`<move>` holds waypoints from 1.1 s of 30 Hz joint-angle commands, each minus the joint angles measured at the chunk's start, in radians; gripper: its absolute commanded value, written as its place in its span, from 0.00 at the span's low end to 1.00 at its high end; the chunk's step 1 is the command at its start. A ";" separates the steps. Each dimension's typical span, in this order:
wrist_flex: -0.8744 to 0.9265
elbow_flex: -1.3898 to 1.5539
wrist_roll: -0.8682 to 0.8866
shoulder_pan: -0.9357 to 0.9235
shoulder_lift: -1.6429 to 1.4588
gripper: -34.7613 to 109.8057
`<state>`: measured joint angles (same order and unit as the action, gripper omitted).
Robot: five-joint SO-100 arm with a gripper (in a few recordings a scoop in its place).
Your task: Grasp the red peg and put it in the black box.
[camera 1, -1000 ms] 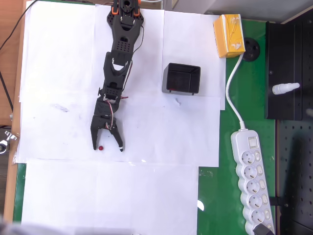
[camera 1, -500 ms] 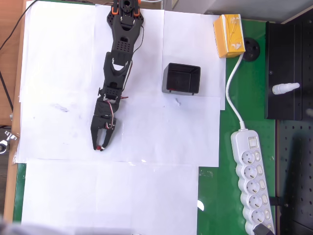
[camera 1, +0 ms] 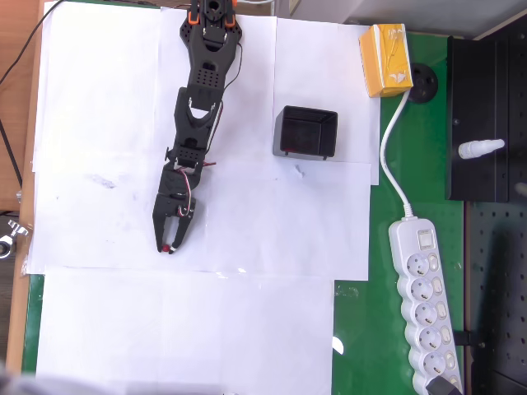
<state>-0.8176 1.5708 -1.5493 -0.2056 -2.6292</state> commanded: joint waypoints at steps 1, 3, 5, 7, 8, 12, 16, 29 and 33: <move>0.014 -0.031 0.009 -0.009 0.106 0.24; 0.057 -0.038 0.026 -0.017 0.158 0.24; 0.123 -0.031 0.051 -0.026 0.215 0.24; 0.209 -0.017 0.078 -0.035 0.284 0.24; 0.261 -0.005 0.095 -0.038 0.321 0.24; 0.600 0.086 0.207 -0.041 0.515 0.24; 0.986 0.245 0.321 -0.018 0.686 0.24; 1.850 0.561 0.611 0.213 1.011 0.24; 2.008 0.555 0.673 0.304 1.085 0.24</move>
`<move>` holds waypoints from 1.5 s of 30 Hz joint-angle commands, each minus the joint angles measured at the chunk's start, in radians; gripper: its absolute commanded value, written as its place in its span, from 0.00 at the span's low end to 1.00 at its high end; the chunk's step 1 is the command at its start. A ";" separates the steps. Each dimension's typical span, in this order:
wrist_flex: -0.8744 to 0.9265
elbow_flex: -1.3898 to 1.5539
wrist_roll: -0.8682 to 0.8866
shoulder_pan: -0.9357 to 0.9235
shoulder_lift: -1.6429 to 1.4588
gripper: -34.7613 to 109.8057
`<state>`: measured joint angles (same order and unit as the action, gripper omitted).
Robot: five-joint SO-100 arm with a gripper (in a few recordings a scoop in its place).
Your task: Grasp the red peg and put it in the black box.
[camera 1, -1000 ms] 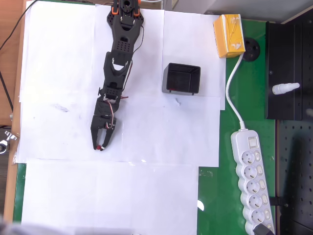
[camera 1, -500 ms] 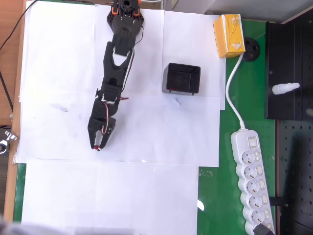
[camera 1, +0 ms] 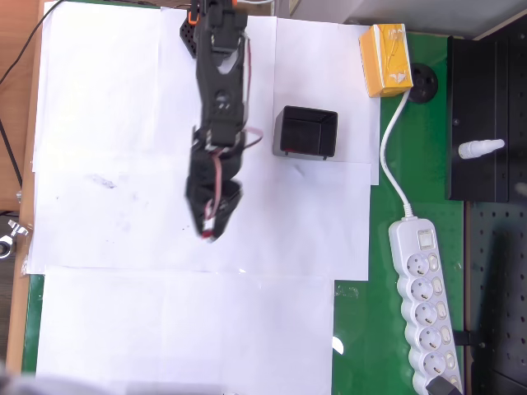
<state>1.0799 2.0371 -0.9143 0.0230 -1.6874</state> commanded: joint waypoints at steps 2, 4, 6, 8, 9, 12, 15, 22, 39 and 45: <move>0.163 0.075 0.069 0.124 0.175 0.24; 0.202 0.051 0.100 0.175 0.202 0.24; 0.242 0.031 0.130 0.229 0.227 0.24; 0.282 0.012 0.163 0.290 0.245 0.24; 0.302 0.003 0.183 0.324 0.252 0.24; 0.385 -0.008 0.255 0.428 0.250 0.24; 0.428 -0.025 0.322 0.520 0.242 0.24; 0.437 -0.034 0.425 0.650 0.127 0.24; 0.414 -0.146 0.491 0.695 -0.011 0.24; 0.445 -0.114 0.491 0.695 -0.011 0.38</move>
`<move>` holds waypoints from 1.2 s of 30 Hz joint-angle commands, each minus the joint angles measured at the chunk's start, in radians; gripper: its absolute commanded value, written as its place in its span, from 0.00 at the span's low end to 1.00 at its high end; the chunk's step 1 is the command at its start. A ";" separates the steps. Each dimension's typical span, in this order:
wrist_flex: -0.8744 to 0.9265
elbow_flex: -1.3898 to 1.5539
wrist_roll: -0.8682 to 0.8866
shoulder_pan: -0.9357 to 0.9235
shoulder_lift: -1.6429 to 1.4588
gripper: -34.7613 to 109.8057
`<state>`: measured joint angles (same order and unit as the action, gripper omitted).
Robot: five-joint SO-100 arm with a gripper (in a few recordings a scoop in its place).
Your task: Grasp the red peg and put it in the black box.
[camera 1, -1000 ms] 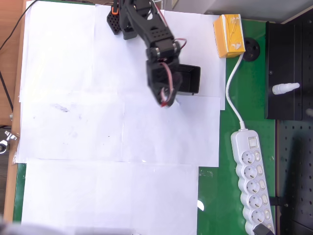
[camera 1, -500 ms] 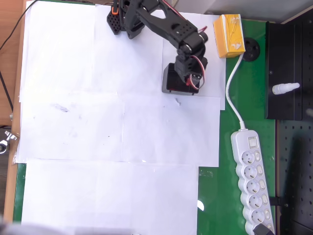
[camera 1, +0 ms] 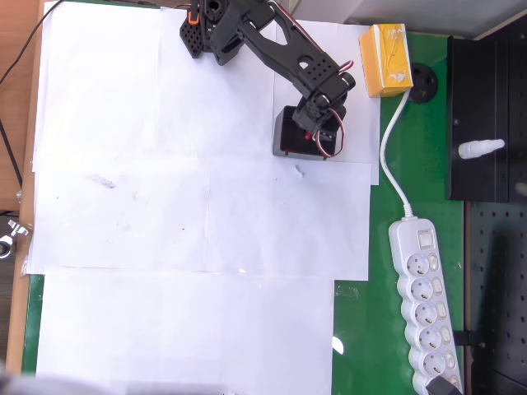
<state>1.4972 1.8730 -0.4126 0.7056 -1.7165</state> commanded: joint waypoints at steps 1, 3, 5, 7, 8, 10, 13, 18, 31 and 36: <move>0.028 0.054 -0.011 0.009 0.018 0.42; 0.026 0.060 -0.014 0.005 0.017 0.43; 0.028 0.061 -0.017 0.003 0.014 0.46; 0.031 0.061 -0.020 0.003 0.014 0.46; 0.031 0.061 -0.018 0.003 0.014 0.46; 0.034 0.061 -0.014 0.002 0.014 0.46; 0.038 0.067 -0.009 0.002 0.018 0.44; 0.055 0.083 -0.008 -0.025 0.069 0.25; -0.130 -0.443 -0.529 -0.442 0.699 0.24; -0.279 -0.839 -0.755 -0.588 0.923 0.24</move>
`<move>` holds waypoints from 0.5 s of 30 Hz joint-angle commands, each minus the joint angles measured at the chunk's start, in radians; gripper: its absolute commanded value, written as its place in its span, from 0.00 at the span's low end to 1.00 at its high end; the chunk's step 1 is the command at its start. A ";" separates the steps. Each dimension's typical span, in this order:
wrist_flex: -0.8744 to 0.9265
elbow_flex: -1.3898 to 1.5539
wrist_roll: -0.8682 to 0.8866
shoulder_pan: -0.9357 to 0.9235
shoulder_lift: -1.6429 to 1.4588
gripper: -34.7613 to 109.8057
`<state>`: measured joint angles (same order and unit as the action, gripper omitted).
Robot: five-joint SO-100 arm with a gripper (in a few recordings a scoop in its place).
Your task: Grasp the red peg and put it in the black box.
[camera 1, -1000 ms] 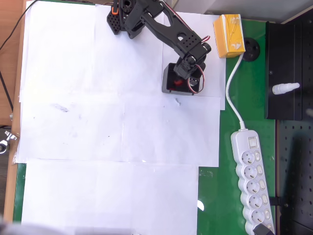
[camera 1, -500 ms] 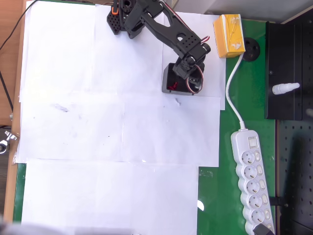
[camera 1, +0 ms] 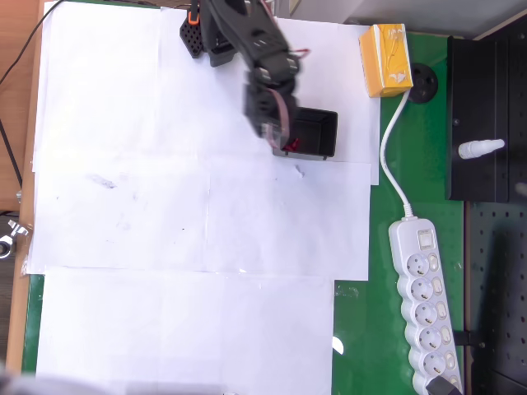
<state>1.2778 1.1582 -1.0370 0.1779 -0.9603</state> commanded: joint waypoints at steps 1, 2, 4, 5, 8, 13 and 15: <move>-0.081 -0.196 -0.153 -0.075 0.206 0.24; -0.104 -0.265 -0.170 -0.087 0.242 0.24; -0.149 -0.402 -0.199 -0.100 0.324 0.24; -0.167 -0.474 -0.218 -0.103 0.376 0.24; -0.179 -0.686 -0.273 -0.104 0.568 0.24; -0.160 -0.920 -0.362 -0.126 0.792 0.24; -0.132 -1.015 -0.422 -0.140 0.913 0.24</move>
<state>1.1152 0.1963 -1.3790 0.0445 -0.2071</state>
